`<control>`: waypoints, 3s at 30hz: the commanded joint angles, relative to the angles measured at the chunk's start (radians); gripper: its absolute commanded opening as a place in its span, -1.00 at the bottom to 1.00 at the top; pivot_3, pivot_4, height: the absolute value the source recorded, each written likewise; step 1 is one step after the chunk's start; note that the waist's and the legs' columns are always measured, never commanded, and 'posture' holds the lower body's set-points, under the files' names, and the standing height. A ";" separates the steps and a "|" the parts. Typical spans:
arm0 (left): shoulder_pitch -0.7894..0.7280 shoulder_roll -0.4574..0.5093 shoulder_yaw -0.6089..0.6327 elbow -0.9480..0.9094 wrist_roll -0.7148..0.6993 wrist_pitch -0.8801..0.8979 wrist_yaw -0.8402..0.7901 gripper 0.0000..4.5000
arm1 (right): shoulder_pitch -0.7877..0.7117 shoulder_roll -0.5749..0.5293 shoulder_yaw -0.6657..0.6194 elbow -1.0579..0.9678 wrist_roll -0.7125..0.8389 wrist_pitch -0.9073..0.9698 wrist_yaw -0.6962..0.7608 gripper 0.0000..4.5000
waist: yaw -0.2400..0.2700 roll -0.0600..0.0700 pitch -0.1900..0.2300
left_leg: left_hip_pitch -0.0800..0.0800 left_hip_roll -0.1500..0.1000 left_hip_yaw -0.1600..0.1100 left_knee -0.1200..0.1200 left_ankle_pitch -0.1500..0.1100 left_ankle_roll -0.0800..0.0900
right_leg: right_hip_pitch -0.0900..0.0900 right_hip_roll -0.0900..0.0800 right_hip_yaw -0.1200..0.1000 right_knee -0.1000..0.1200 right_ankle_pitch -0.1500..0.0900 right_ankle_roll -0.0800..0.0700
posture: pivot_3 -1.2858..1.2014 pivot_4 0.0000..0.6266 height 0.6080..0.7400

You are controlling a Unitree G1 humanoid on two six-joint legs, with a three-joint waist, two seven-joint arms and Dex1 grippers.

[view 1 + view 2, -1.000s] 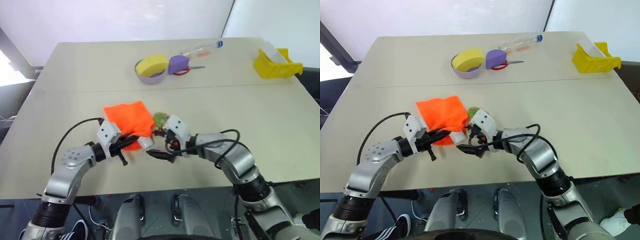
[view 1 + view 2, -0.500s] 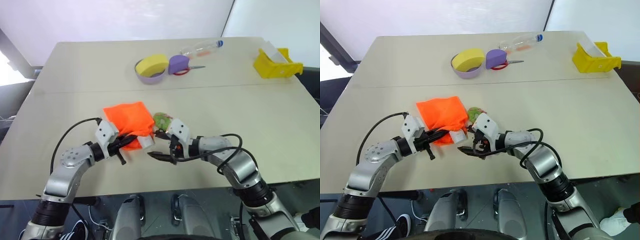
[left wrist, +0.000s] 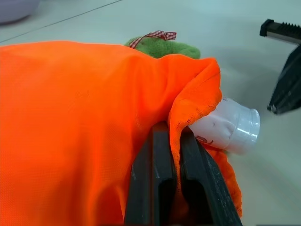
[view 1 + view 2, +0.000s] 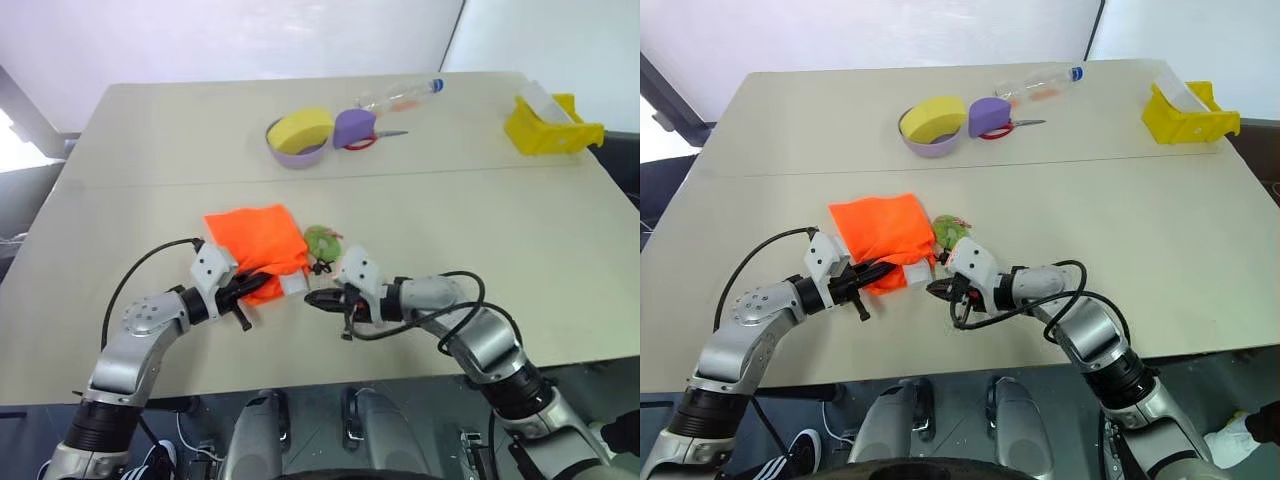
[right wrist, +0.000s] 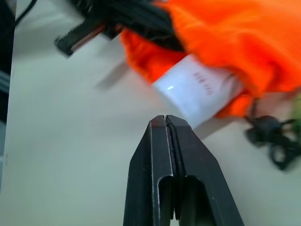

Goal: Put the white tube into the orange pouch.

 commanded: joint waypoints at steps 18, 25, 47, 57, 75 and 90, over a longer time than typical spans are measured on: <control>0.022 0.017 -0.031 -0.089 0.014 0.022 -0.021 -1.00 | -0.120 0.167 -0.082 0.222 -0.133 -0.154 -0.162 -0.99 | -0.001 0.000 0.000 | 0.001 0.000 0.001 0.002 0.000 0.000 | 0.001 0.000 0.000 0.003 0.001 0.000 | 0.03 -0.52 1.00; 0.014 0.014 -0.040 -0.090 0.026 0.016 -0.018 -1.00 | -0.110 0.188 -0.059 0.232 -0.162 -0.179 -0.156 -0.99 | -0.002 0.000 0.000 | 0.002 0.000 0.001 0.003 0.000 0.000 | 0.000 -0.001 0.000 0.007 0.001 0.000 | 0.03 -0.52 1.00; 0.007 0.034 0.000 -0.057 0.035 0.000 -0.023 -1.00 | -0.100 0.089 -0.256 0.170 -0.037 -0.148 -0.057 -0.99 | 0.000 0.000 0.000 | 0.003 -0.001 0.001 0.004 0.000 0.000 | -0.001 0.000 0.001 0.009 0.001 0.000 | 0.03 -0.52 1.00; 0.016 0.043 -0.005 -0.041 0.036 -0.019 -0.046 -1.00 | -0.218 0.157 -0.291 0.340 -0.076 -0.109 -0.193 0.12 | -0.006 0.000 0.000 | 0.003 -0.001 0.002 0.004 0.000 0.000 | -0.001 -0.001 0.001 0.010 0.001 -0.001 | 0.03 -0.52 1.00; 0.040 0.028 -0.003 -0.070 0.031 -0.014 -0.032 -1.00 | -0.342 0.203 -0.183 0.554 -0.166 0.016 -0.226 0.68 | -0.004 0.000 0.000 | 0.003 -0.001 0.005 0.004 0.001 0.001 | -0.003 0.000 0.002 0.011 0.002 -0.001 | 0.03 -0.52 1.00; 0.029 0.031 -0.009 -0.066 0.028 -0.013 -0.047 -1.00 | -0.230 0.056 -0.354 0.404 -0.146 0.035 -0.278 -0.98 | 0.003 0.000 0.000 | 0.003 -0.001 0.005 0.005 0.001 0.001 | -0.001 -0.003 0.002 0.010 0.001 -0.001 | 0.03 -0.52 1.00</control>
